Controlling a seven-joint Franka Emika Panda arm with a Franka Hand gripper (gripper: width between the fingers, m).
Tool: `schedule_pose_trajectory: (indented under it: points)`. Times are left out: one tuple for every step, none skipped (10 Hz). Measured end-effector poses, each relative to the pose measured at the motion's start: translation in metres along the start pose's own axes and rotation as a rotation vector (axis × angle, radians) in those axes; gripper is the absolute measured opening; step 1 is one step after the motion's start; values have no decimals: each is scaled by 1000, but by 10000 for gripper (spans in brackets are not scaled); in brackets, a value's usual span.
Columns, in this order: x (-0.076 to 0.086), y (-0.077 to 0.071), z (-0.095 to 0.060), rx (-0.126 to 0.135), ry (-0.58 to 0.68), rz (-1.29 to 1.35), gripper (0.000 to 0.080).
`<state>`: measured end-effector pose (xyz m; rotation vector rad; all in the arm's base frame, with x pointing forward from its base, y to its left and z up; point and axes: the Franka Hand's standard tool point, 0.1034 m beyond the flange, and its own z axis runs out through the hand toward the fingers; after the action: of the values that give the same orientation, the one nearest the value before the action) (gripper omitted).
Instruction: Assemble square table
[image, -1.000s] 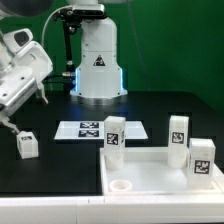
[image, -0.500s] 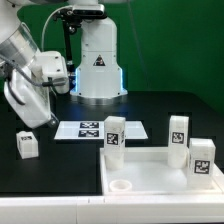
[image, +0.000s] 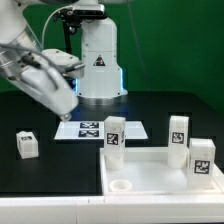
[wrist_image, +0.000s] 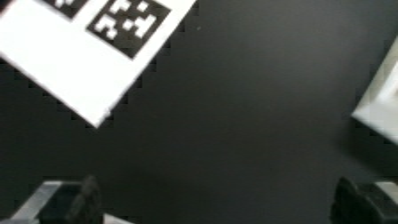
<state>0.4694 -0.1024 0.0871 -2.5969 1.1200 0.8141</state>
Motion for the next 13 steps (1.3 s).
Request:
schedule_pose_trajectory:
  points:
    - [-4, -8, 3, -33, 1, -92, 648]
    - [-3, -6, 4, -32, 1, -172, 648]
    - [-1, -3, 2, -29, 1, -225, 648]
    - [-1, -3, 2, -30, 0, -279, 648]
    - [1, 0, 2, -34, -2, -372, 648]
    - [13, 10, -4, -107, 2, -568, 648]
    - [21, 10, -3, -166, 14, -720, 648]
    - [23, 9, 2, -191, 39, -823, 648]
    - [25, 20, 4, -149, 22, -853, 648]
    - [30, 27, 1, -153, 25, -853, 648]
    - [29, 24, 2, -152, 23, -860, 648]
    - [30, 27, 4, -163, 17, -865, 648]
    - [39, 38, 5, -224, -3, -885, 648]
